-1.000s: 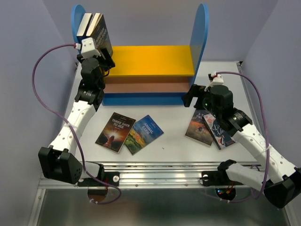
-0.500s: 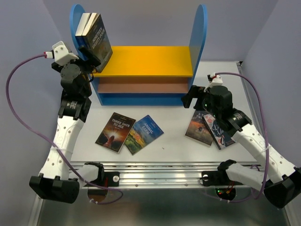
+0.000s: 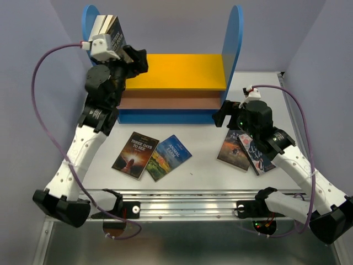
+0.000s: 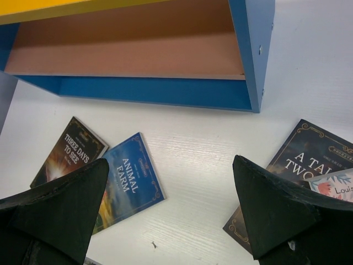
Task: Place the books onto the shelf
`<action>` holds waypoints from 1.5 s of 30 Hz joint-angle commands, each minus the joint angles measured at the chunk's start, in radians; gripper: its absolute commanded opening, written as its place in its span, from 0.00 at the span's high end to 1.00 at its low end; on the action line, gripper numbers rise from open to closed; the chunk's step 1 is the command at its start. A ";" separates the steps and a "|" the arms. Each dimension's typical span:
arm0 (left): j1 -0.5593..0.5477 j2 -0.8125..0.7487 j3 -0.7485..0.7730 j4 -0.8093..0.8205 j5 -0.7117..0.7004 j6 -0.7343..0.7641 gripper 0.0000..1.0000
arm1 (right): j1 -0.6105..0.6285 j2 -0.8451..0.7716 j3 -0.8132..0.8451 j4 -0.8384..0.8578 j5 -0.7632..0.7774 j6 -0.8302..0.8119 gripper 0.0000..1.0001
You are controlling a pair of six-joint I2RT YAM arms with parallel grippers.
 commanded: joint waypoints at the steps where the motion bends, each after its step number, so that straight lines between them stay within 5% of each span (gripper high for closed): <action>1: -0.092 0.145 0.118 -0.002 -0.038 0.077 0.01 | 0.000 -0.024 -0.005 0.020 -0.006 -0.006 0.00; 13: -0.039 0.626 0.668 -0.332 -0.475 0.078 0.01 | 0.000 -0.038 -0.002 0.001 0.034 -0.014 0.00; 20: 0.027 0.653 0.654 -0.326 -0.561 0.077 0.01 | 0.000 -0.039 -0.001 0.001 0.055 -0.015 0.00; 35: 0.038 0.644 0.601 -0.295 -0.511 0.066 0.01 | 0.000 -0.030 -0.001 0.001 0.042 -0.014 0.00; 45: 0.005 0.586 0.578 -0.310 -0.283 0.080 0.01 | 0.000 -0.030 -0.004 -0.040 -0.096 -0.087 0.00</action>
